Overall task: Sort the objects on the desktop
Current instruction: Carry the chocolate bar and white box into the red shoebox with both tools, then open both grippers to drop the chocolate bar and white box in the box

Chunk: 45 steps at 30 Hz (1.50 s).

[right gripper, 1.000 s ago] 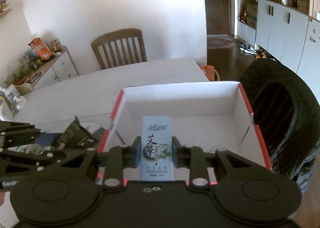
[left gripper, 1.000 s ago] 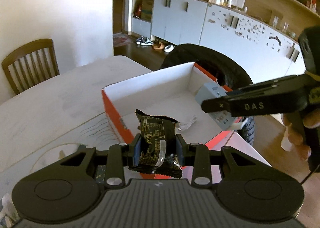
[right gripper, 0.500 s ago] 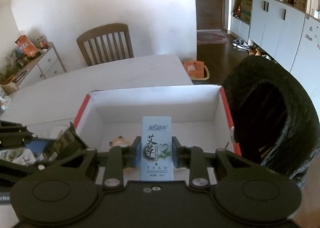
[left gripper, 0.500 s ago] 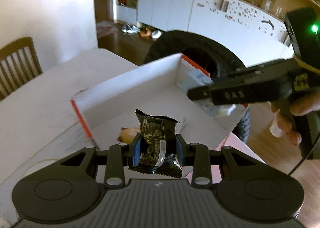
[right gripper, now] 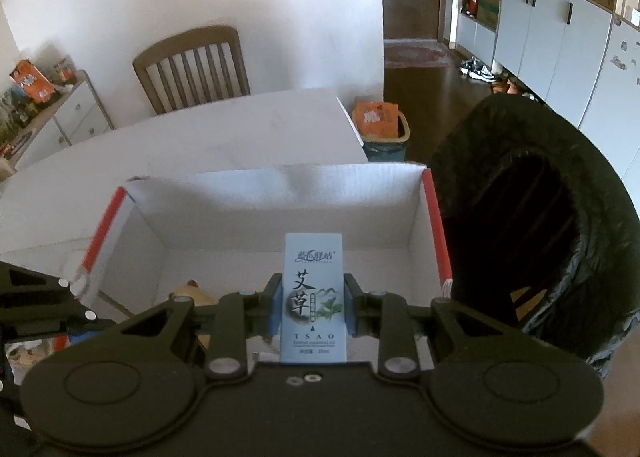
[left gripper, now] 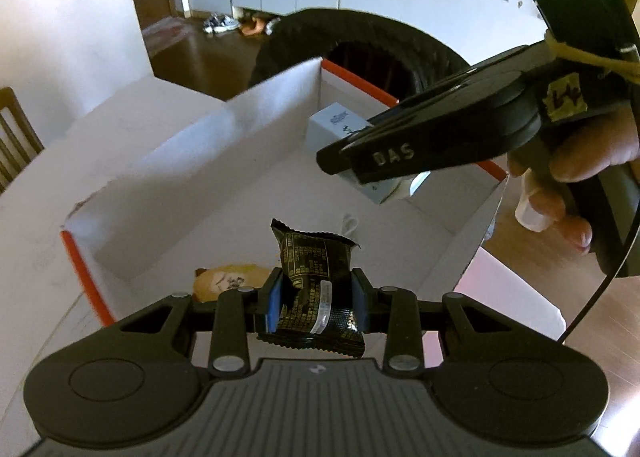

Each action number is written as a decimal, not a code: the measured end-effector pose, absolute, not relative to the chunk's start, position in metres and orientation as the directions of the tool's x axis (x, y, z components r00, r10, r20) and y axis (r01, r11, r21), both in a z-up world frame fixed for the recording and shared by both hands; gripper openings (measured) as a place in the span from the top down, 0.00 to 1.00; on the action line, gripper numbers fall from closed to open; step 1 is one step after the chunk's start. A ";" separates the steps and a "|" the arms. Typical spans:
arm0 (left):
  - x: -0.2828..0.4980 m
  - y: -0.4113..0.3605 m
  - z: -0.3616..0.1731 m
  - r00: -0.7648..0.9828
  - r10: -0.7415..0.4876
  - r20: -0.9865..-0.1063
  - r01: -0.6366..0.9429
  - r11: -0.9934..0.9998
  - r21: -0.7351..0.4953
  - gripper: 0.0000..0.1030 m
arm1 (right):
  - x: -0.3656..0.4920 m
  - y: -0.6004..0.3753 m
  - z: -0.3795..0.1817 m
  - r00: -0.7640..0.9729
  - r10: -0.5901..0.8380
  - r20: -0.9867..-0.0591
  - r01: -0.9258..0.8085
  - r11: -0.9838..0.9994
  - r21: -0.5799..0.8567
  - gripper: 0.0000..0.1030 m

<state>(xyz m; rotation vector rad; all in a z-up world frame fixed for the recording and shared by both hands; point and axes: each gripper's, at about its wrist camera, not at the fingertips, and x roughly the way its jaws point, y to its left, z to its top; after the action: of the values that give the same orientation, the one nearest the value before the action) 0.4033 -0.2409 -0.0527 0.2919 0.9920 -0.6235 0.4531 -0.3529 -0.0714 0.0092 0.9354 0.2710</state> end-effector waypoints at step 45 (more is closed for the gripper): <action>0.423 -0.252 -0.108 0.175 -0.279 -0.944 0.635 0.765 -0.109 0.57 | 0.504 -0.339 -0.125 0.366 0.202 -0.908 -0.274 0.956 0.102 0.67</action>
<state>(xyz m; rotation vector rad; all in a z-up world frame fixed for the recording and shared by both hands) 0.4232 -0.2521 -0.1079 0.3431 1.2355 -0.6654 0.5042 -0.3390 -0.1246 -0.0703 1.1560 0.3067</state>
